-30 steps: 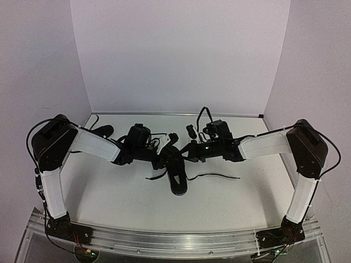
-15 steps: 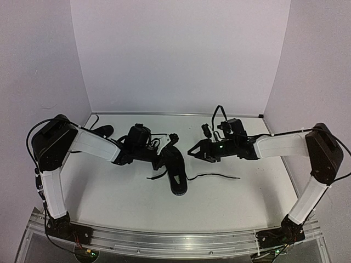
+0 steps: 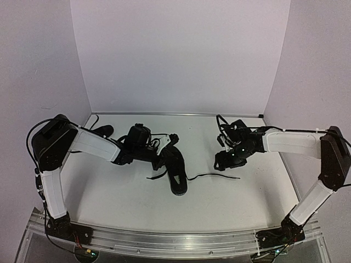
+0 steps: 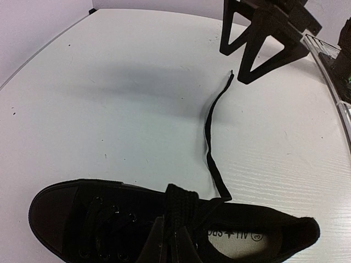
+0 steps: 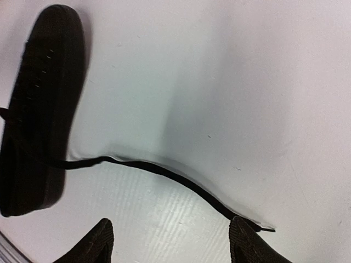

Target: Tie the shoes

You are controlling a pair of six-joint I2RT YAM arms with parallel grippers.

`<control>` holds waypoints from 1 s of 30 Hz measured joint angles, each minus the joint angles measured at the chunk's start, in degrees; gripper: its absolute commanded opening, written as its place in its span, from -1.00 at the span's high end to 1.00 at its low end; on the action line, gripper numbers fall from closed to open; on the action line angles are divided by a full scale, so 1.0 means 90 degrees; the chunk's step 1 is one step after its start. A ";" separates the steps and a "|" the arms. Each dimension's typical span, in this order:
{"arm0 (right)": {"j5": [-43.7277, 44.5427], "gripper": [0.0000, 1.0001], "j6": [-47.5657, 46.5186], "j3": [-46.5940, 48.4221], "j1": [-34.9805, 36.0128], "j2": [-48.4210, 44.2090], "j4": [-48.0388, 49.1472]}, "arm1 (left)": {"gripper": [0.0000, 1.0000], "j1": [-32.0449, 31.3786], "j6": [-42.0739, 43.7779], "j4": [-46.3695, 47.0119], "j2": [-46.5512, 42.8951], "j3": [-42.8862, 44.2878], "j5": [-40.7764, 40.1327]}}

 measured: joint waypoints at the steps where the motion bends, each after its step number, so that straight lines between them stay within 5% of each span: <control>1: 0.0104 -0.36 -0.0077 0.0028 0.0000 0.0096 -0.0140 | 1.00 0.0000 0.0010 -0.0026 0.0000 0.0008 0.0000; 14: 0.0640 -0.33 -0.0754 0.0283 -0.0097 0.1441 -0.0804 | 1.00 0.0000 0.0058 -0.0104 0.0000 0.0103 0.0102; 23: 0.0712 0.95 -0.1070 0.0556 -0.0294 0.1701 -0.0878 | 1.00 0.0000 0.0128 -0.0140 0.0000 0.0128 0.0104; 30: 0.0826 1.00 -0.1081 0.0678 -0.0374 0.1770 -0.0925 | 1.00 0.0000 0.0178 -0.0138 0.0000 0.0134 0.0104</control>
